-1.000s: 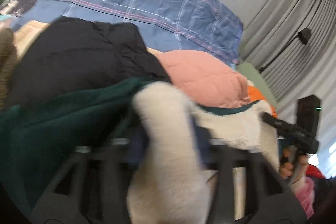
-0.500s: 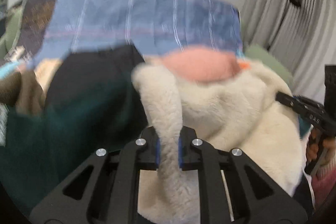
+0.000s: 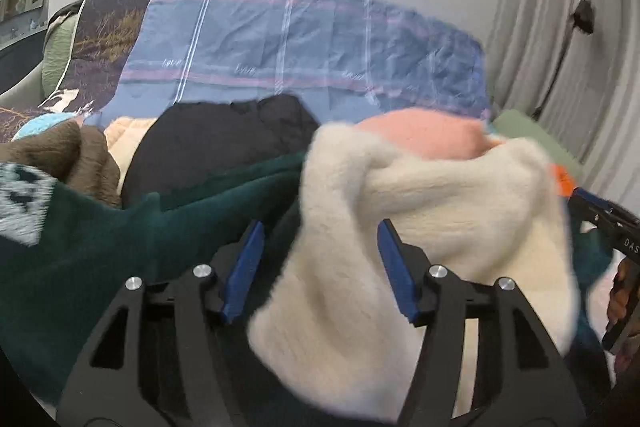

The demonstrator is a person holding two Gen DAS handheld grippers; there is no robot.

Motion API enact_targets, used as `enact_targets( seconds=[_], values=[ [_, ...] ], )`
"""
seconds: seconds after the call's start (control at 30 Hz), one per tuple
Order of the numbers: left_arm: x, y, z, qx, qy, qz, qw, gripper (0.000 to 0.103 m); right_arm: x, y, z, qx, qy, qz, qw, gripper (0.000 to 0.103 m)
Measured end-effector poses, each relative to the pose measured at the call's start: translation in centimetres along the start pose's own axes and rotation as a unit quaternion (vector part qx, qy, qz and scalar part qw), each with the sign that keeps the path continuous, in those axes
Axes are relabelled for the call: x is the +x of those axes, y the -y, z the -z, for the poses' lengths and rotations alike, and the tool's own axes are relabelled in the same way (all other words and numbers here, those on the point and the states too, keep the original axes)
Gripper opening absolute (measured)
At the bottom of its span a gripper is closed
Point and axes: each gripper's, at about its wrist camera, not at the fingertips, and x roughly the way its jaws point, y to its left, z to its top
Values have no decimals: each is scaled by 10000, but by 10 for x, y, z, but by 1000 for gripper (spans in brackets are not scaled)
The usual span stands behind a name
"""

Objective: Fold large clothes

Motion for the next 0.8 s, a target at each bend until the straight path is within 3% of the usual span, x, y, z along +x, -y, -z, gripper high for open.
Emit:
enact_targets(
  seconds=[0.13, 0.17, 0.23, 0.33, 0.4, 0.5, 0.53, 0.6, 0.67, 0.8],
  values=[
    [-44, 29, 17, 83, 16, 521, 9986, 59, -35, -48, 25, -65, -285, -1108, 9934, 46],
    [-47, 36, 22, 115, -29, 639, 9979, 58, -34, -62, 34, -229, -451, -1168, 9919, 45],
    [-41, 51, 39, 214, -299, 798, 9961, 54, -15, -89, 56, -635, -836, -945, 9900, 44],
    [0, 66, 73, 758, -823, 127, 9936, 53, 52, -91, 95, -900, -1478, 67, 9849, 43],
    [24, 59, 90, 799, -1166, -100, 9899, 52, 68, -80, 108, -676, -1547, -132, 9856, 43],
    [-7, 52, 78, 530, -1003, 84, 9935, 54, 36, -72, 91, -494, -1627, -409, 9846, 46],
    [-26, 47, 71, 464, -871, 125, 9950, 57, 14, -67, 84, -556, -1451, -391, 9871, 51],
    [-67, 37, 64, 396, -535, 187, 9976, 75, -26, -52, 76, -623, -1083, -283, 9918, 62],
    [-113, 18, 72, 415, -217, 158, 9988, 79, -67, -27, 78, -526, -768, -134, 9956, 66],
    [-157, -18, 113, 315, -254, -315, 9987, 84, -128, 30, 117, 263, -508, 665, 9961, 66]
  ],
)
